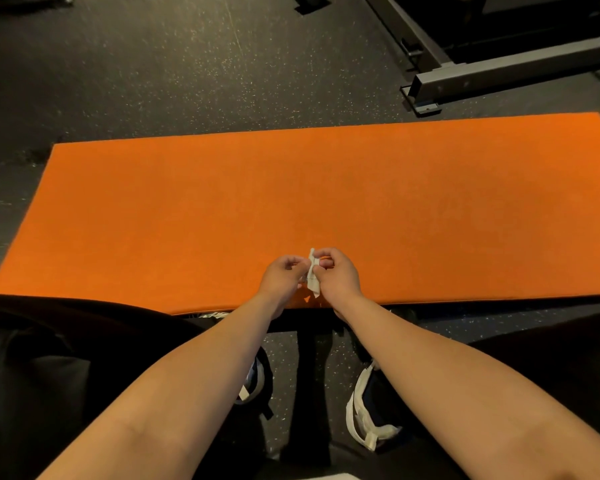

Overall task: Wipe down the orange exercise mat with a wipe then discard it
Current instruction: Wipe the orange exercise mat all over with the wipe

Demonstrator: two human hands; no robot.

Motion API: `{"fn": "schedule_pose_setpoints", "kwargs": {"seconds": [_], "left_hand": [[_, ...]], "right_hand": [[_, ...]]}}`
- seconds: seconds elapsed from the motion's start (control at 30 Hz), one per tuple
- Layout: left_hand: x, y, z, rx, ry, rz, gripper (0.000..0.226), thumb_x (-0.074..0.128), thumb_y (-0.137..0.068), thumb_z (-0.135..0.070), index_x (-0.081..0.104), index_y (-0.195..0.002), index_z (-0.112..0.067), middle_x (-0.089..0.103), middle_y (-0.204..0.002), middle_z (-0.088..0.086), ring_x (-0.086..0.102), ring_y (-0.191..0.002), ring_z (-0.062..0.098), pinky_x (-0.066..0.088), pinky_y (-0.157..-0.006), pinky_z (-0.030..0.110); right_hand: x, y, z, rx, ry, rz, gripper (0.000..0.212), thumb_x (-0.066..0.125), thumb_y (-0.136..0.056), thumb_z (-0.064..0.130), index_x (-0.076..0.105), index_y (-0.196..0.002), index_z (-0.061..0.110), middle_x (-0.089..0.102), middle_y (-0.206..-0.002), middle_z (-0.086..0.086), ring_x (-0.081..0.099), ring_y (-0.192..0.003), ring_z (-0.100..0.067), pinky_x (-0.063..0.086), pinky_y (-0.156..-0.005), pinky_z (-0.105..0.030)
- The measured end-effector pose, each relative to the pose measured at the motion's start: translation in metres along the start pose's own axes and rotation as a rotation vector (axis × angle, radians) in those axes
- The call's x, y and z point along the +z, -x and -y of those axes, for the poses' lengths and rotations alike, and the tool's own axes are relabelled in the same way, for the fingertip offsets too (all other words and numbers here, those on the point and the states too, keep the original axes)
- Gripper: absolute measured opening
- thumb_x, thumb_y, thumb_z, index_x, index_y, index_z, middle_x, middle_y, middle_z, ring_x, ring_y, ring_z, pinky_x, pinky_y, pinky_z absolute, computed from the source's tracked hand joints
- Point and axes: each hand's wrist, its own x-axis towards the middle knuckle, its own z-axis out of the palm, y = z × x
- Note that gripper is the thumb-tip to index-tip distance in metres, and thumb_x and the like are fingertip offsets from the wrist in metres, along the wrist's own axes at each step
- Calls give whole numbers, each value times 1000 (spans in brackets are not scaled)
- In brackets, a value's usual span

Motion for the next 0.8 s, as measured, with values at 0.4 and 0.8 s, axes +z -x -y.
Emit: {"fn": "schedule_pose_setpoints", "kwargs": {"seconds": [0.4,0.8], "left_hand": [[-12,-6,4,21,-210,-155,8,56,-101,-19,60,-97,-14,66,-92,7,60,-74,20,47,-63,30],[-30,-5,-9,113,-85,-312,17,61,-100,-11,64,-116,-15,59,-120,3,60,-106,30,49,-82,38]], "right_hand": [[4,-3,-11,-7,214,49,26,60,-100,11,59,-124,21,58,-96,-4,53,-80,-19,38,-61,-27],[16,-3,-4,51,222,124,33,45,-103,7,65,-128,17,61,-129,-5,58,-106,-23,43,-78,-30]]}}
